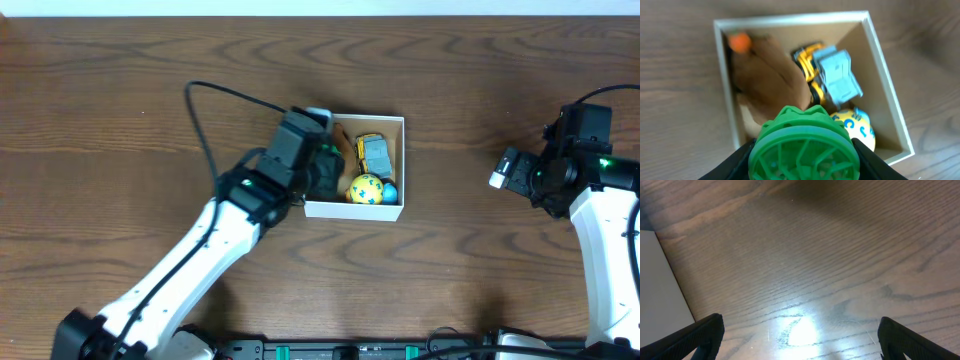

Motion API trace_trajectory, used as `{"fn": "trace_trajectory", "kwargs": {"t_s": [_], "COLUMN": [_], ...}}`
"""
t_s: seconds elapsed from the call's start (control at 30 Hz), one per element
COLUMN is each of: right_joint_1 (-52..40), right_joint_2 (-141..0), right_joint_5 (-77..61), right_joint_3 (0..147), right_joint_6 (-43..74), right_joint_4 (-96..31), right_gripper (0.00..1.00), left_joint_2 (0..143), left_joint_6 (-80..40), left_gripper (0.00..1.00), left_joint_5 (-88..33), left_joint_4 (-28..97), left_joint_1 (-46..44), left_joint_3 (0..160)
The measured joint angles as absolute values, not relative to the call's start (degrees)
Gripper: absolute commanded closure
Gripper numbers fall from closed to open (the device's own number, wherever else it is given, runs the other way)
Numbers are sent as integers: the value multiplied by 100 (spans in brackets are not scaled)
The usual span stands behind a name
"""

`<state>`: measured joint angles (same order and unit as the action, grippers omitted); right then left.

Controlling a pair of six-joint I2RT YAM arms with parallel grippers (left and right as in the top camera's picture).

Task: Pack container
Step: 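Carry the green toy over the white box with the left gripper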

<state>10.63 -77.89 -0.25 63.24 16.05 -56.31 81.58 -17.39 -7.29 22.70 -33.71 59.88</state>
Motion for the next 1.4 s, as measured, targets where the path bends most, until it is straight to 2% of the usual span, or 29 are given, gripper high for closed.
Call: {"fn": "trace_trajectory", "kwargs": {"t_s": [0.03, 0.07, 0.1, 0.13, 0.17, 0.33, 0.43, 0.47, 0.63, 0.7, 0.77, 0.87, 0.9, 1.17, 1.4], "right_joint_1": [1063, 1063, 1063, 1063, 1063, 1063, 1063, 1063, 1063, 1063, 1063, 1063, 1063, 1063, 1063], "right_joint_2": [-7789, -7789, -7789, -7789, -7789, -7789, -7789, -7789, -7789, -7789, -7789, -7789, -7789, -7789, -7789], "right_joint_5": [-25, -25, -25, -25, -25, -25, -25, -25, -25, -25, -27, -25, -25, -25, -25], "right_joint_3": [6324, 6324, 6324, 6324, 6324, 6324, 6324, 6324, 6324, 6324, 6324, 6324, 6324, 6324, 6324], "right_joint_6": [1608, 1608, 1605, 1605, 1605, 1608, 1605, 1605, 1605, 1605, 1605, 1605, 1605, 1603, 1605], "right_joint_4": [-5631, -5631, -5631, -5631, -5631, -5634, -5631, -5631, -5631, -5631, -5631, -5631, -5631, -5631, -5629], "right_gripper": [1, 1, 1, 1, 1, 1, 1, 1, 1, 1, 1, 1, 1, 1, 1], "left_joint_2": [8241, 8318, 8377, 8425, 8447, 8442, 8442, 8442, 8442, 8442, 8442, 8442, 8442, 8527, 9297], "left_joint_6": [-1730, -1723, -1704, -1660, -1656, -1645, -1645, -1647, -1671, -1673, -1643, -1623, -1605, -1518, -1520], "left_gripper": [49, 45, 37, 21, 17, 3, 1, 3, 28, 43, 64, 90, 94, 94, 94], "left_joint_5": [-731, -731, -731, -731, -735, -635, -574, -558, -554, -534, -532, -537, -537, -642, -1120], "left_joint_4": [2270, 2268, 2270, 2270, 2270, 2270, 2270, 2268, 2239, 2228, 2154, 1876, 1772, 1688, 1876], "left_joint_1": [-3426, -3472, -3509, -3538, -3544, -3546, -3546, -3546, -3557, -3610, -3708, -3872, -3920, -4136, -4313], "left_joint_3": [5988, 5988, 5988, 5988, 5988, 5988, 5988, 5988, 5994, 6049, 6195, 6455, 6512, 6571, 6571]}}
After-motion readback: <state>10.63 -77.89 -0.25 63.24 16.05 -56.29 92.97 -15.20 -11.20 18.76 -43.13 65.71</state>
